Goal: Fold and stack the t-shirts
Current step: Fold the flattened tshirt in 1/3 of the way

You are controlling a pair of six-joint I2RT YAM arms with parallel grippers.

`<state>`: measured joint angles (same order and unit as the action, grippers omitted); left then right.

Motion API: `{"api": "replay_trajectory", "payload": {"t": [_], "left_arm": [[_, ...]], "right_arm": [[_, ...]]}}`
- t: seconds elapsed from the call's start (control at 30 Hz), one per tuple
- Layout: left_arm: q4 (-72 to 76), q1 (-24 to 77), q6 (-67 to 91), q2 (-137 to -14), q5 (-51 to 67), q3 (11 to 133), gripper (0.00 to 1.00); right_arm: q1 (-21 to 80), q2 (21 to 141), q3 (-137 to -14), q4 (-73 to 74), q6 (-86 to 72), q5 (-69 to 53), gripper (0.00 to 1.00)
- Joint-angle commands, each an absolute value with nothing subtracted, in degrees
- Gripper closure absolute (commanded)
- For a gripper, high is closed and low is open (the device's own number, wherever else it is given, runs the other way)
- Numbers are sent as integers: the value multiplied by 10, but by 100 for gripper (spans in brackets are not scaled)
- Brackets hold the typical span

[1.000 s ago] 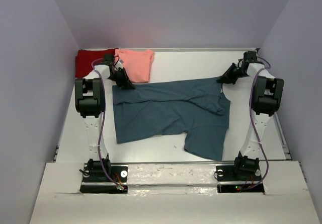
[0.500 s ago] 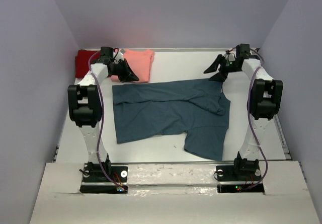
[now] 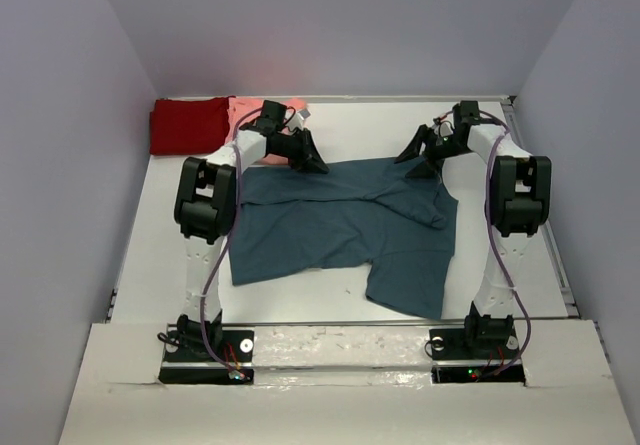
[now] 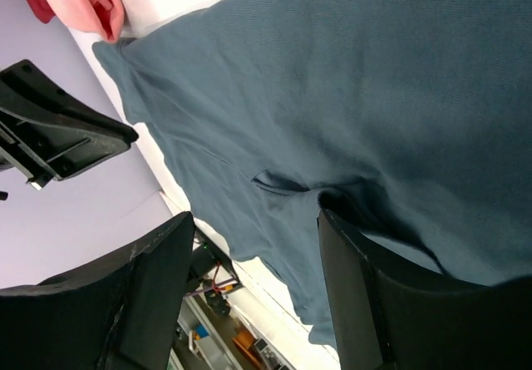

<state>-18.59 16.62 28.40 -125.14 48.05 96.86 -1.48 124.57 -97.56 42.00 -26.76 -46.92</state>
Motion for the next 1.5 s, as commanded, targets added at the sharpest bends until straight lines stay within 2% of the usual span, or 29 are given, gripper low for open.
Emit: {"api": "replay_trajectory", "payload": {"t": [0.0, 0.03, 0.1, 0.63, 0.77, 0.8, 0.87, 0.9, 0.93, 1.1, 1.2, 1.33, 1.47], "left_arm": [[-163, 176, 317, -1266, 519, 1010, 77], [-158, 179, 321, -1277, 522, 1017, 68], [-154, 192, 328, -1287, 523, 1020, 60], [-142, 211, 350, -1370, 512, 1045, 61], [-163, 212, 339, -1376, 494, 1046, 72], [-164, 212, 338, -1379, 493, 1045, 79], [-175, 213, 336, -1383, 490, 1046, 86], [-176, 212, 335, -1383, 490, 1046, 87], [-180, 213, 333, -1386, 489, 1047, 88], [-188, 212, 331, -1391, 483, 1050, 88], [-188, 213, 331, -1395, 483, 1051, 89], [-195, 212, 329, -1398, 482, 1054, 89], [-197, 212, 326, -1401, 479, 1053, 89]], "right_arm": [[-18, 1239, -978, 417, -254, -459, 33], [-18, 1239, -976, 417, -252, -458, 33], [-18, 1240, -969, 420, -245, -453, 33], [-18, 1277, -974, 429, -217, -436, 36], [-18, 1283, -971, 429, -215, -439, 41], [-18, 1283, -970, 429, -214, -439, 44], [-18, 1281, -967, 429, -214, -442, 54], [-18, 1280, -964, 429, -215, -443, 62], [-18, 1275, -962, 429, -216, -444, 65], [-18, 1262, -960, 434, -220, -453, 70], [-18, 1260, -962, 447, -224, -461, 77], [-18, 1253, -955, 459, -236, -469, 76], [-18, 1244, -952, 479, -245, -487, 69]]}}
